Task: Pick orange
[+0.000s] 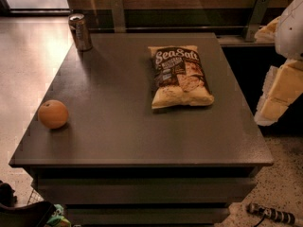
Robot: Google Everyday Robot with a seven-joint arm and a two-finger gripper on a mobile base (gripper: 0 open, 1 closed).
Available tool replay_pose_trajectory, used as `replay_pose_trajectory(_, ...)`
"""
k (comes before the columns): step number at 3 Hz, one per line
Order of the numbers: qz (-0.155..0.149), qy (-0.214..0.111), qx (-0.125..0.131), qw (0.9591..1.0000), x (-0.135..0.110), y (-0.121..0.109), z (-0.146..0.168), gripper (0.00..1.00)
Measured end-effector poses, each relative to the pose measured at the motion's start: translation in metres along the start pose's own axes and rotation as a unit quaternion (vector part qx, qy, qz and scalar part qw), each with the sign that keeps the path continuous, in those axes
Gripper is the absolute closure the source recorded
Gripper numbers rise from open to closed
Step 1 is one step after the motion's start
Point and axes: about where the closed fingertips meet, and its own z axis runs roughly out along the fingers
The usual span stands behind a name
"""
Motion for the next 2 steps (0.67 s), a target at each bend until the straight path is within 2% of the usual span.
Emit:
replay_pose_trajectory(1, -0.015, -0.044, -0.019, 0.9987, -0.037, 0.014, 0.018, 0.00)
replay_pose_trajectory(2, -0.038, -0.129, -0.052, 0.9896, -0.094, 0.035, 0.050, 0.00)
